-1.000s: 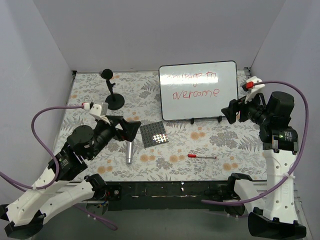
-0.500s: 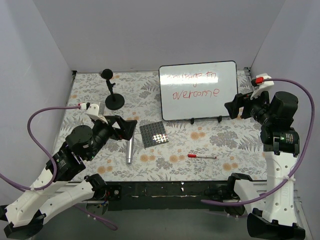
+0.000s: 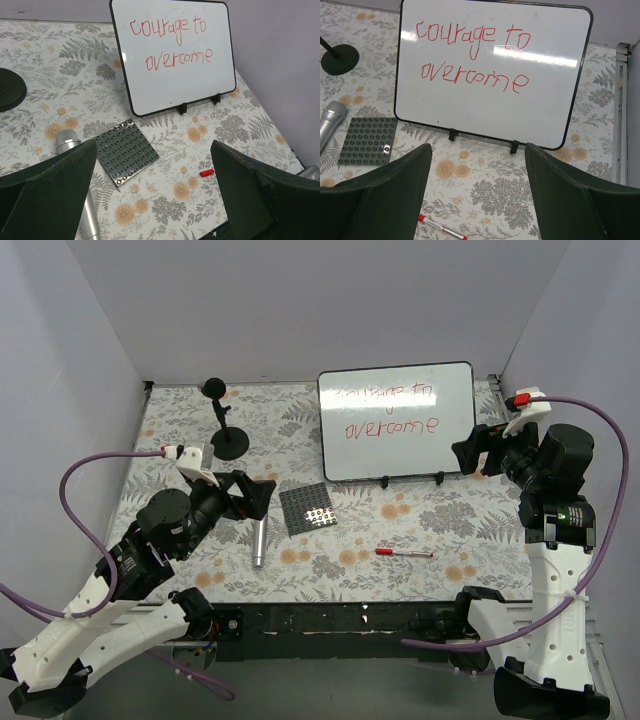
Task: Write a sentence on the whiteboard
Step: Reset both arms
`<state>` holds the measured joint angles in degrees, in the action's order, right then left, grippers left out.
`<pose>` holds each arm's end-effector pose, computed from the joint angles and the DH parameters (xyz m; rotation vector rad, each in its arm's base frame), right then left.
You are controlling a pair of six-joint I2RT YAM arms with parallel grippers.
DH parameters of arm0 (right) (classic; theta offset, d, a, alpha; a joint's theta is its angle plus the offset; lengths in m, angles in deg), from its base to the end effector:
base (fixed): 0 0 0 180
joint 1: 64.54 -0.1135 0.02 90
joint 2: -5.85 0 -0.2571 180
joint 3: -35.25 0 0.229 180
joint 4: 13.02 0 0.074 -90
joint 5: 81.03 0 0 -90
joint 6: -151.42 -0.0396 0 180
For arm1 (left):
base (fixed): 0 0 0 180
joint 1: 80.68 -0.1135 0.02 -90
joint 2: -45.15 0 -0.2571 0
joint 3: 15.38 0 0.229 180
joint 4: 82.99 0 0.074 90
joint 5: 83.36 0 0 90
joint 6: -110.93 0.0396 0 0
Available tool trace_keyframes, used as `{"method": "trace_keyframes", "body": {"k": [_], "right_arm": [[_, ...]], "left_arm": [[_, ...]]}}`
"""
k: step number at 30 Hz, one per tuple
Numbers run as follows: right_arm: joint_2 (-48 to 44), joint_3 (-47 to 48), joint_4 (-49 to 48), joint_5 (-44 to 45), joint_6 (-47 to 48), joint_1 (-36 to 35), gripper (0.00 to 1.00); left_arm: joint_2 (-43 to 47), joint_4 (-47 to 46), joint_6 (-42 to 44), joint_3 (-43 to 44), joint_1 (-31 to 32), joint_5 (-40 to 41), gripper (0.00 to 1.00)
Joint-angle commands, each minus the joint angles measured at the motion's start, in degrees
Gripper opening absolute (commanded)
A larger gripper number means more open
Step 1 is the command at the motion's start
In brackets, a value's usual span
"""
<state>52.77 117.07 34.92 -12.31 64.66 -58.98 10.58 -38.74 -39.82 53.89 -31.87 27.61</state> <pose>0.1410 0.0007 0.4073 -0.2282 1.7735 0.2234 0.0805 -0.0704 0.3713 -0.4757 1.7921 -1.0703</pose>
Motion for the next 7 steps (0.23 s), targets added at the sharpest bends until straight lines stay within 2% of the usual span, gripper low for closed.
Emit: {"method": "trace_keyframes", "body": {"k": [1,7], "right_arm": [[-0.5,-0.6,-3.7,0.6,-0.5,0.2,0.82],[-0.5,-2.4,-5.5,1.8,-0.8,0.2,0.82]], "left_arm": [[0.3,-0.1,-0.4,-0.3,-0.3,1.1,0.98],[0.6,-0.3,-0.8,-0.9,-0.3,1.1,0.98]]}}
